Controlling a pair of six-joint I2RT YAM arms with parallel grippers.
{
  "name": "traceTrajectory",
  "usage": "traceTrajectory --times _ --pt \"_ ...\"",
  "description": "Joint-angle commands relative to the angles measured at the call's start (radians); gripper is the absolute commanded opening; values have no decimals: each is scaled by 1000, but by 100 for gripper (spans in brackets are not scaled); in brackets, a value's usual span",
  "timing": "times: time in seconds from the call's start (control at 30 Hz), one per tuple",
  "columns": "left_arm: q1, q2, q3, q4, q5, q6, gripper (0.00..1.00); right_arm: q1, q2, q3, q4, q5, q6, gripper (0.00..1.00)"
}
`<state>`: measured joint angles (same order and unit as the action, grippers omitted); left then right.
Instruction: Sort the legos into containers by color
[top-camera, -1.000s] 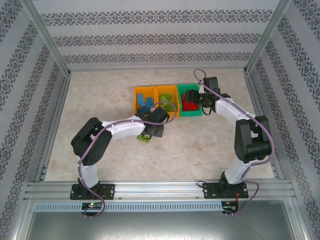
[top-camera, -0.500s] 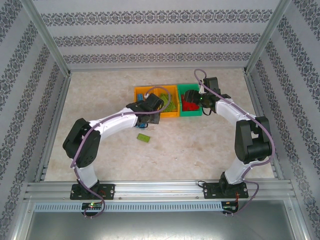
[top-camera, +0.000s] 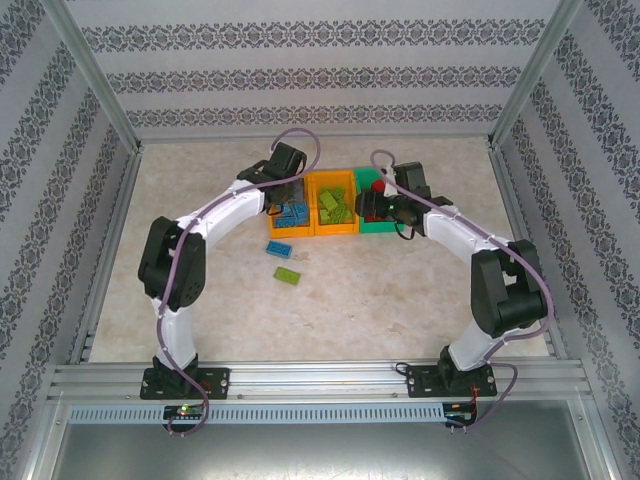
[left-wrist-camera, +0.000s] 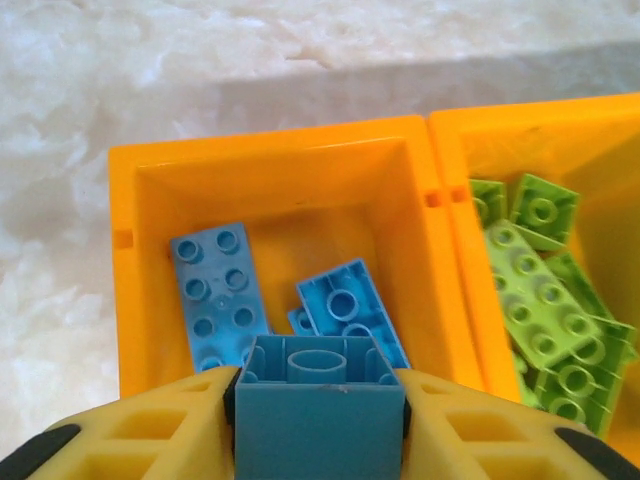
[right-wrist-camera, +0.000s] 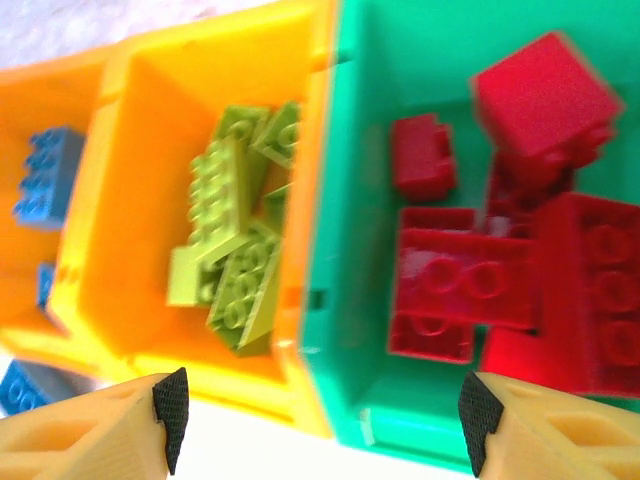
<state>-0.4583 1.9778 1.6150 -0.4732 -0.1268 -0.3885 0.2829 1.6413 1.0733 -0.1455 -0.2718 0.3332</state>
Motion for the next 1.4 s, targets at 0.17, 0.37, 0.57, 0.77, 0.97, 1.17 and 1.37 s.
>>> traceTrajectory --times 0.17,0.37,0.57,0.77,0.97,1.17,1.37 --pt "52 47 60 -63 43 10 59 200 -43 -40 3 -102 -316 75" --pt "64 -66 -34 -25 47 -19 78 335 73 36 -70 -131 -416 75" --pt "132 -200 -181 6 53 -54 94 450 194 103 -115 -92 -473 80" --pt "233 -292 -334 21 87 -70 99 509 297 170 -134 -72 -503 81" --pt "291 -356 -452 47 113 -80 100 553 358 213 -179 -44 -535 77" --pt "301 -379 -490 57 121 -81 100 578 428 247 -257 88 -582 62" --pt "301 -372 -497 60 137 -72 100 579 413 240 -265 140 -583 38"
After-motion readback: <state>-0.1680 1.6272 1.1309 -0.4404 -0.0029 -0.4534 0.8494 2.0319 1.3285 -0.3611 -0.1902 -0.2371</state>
